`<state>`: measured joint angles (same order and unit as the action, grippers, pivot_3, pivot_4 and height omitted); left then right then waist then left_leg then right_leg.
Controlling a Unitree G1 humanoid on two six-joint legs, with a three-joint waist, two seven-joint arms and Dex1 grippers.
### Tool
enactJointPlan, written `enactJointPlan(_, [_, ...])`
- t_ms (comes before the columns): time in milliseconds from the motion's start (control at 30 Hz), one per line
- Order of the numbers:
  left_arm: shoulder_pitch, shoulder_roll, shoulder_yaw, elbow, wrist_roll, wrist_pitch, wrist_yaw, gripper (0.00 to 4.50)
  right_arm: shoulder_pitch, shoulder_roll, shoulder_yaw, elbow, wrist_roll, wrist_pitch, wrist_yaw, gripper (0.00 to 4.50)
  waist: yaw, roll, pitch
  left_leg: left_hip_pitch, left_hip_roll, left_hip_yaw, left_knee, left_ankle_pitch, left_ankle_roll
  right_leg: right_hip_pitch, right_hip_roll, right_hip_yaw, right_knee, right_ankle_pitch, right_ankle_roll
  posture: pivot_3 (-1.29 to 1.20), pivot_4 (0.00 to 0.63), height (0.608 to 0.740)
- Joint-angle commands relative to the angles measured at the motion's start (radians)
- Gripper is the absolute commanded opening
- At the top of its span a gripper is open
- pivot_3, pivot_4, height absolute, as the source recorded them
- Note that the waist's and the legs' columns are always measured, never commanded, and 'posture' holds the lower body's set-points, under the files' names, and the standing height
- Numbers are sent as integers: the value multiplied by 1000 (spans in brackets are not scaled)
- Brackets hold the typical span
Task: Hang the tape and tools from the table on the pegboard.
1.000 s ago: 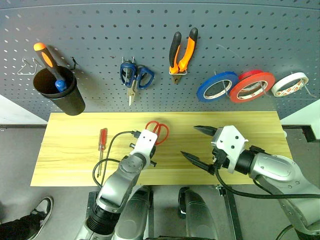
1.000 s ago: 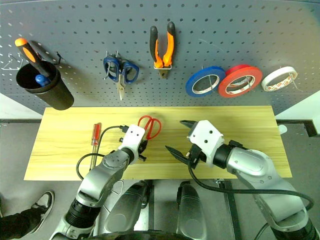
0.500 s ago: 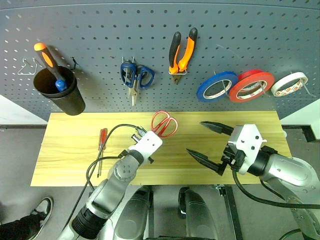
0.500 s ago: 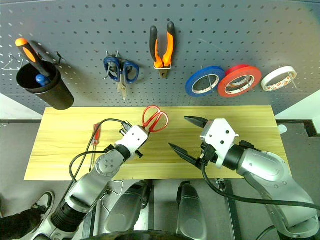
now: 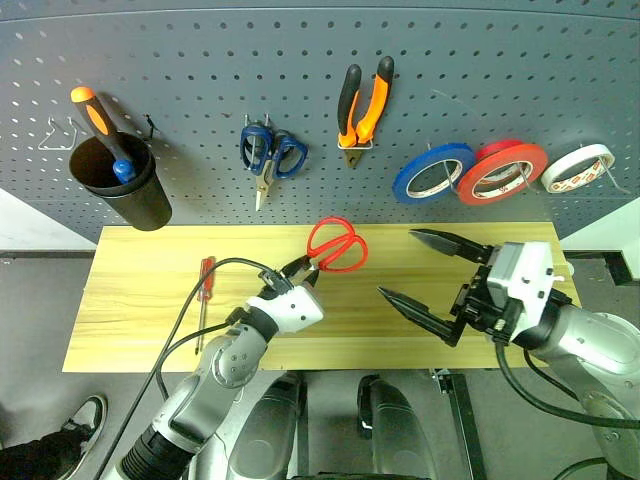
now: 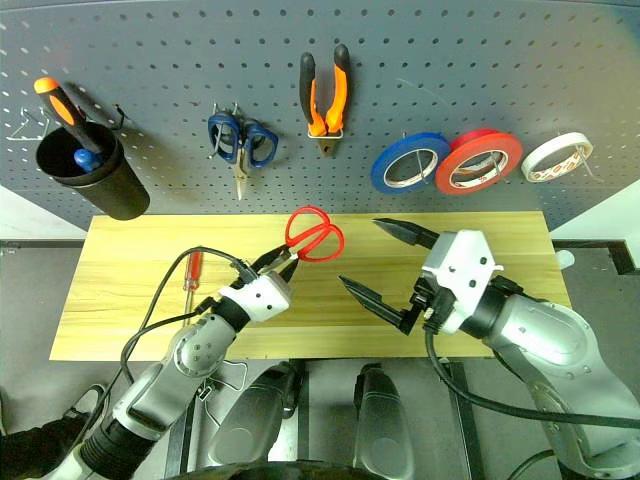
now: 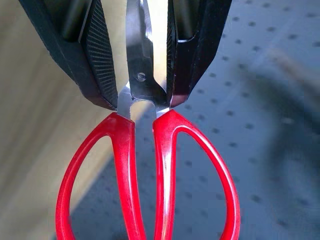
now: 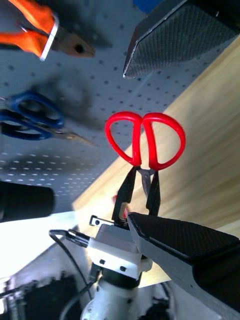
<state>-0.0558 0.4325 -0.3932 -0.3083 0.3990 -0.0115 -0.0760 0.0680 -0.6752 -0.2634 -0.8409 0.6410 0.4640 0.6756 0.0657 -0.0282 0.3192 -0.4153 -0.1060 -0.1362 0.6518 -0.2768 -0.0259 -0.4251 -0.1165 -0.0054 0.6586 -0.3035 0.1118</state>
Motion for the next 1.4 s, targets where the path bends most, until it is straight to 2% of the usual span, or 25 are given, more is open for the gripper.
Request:
enactJointPlan(33, [3, -10, 41, -4, 24, -95, 37, 1073, 31, 2, -54, -30, 33, -37, 12, 4500, 0, 0, -1, 0, 0, 0, 1, 0, 0, 0, 0, 0, 1, 0, 0, 49, 256, 725])
enactJointPlan(167, [-5, -25, 84, -5, 40, -188, 80, 1073, 56, -10, -83, -15, 25, -53, 21, 4500, -1, 1, -1, 1, 0, 1, 5, 0, 0, 0, 0, 0, 6, 0, 0, 51, 249, 725])
enactJointPlan(467, [-7, -51, 179, -17, 67, -332, 142, 1073, -17, -21, -38, 69, -14, -89, 55, 4500, 1, 3, -23, 2, 0, 1, 12, 0, 0, 3, 1, 1, 9, 3, 2, 81, 230, 725])
enactJointPlan(733, [48, -72, 292, -89, 89, -319, 166, 1073, -63, -25, -17, 134, -38, -122, 95, 4500, 3, 2, -35, 2, 0, 1, 13, 0, 0, 3, 1, 1, 9, 3, 1, 111, 217, 725])
enactJointPlan(1033, [53, -126, 343, -81, 140, -258, 180, 1073, -129, -26, 25, 196, -64, -143, 131, 4500, 6, 1, -49, 2, 0, 1, 13, 0, 0, 3, 2, 1, 10, 3, 1, 120, 216, 725])
enactJointPlan(1400, [8, -152, 330, 24, 148, -247, 191, 1073, -112, -31, 19, 173, -61, -127, 125, 4500, 11, 1, -50, 2, 0, 1, 14, 0, 0, 3, 2, 1, 11, 4, 1, 99, 222, 725])
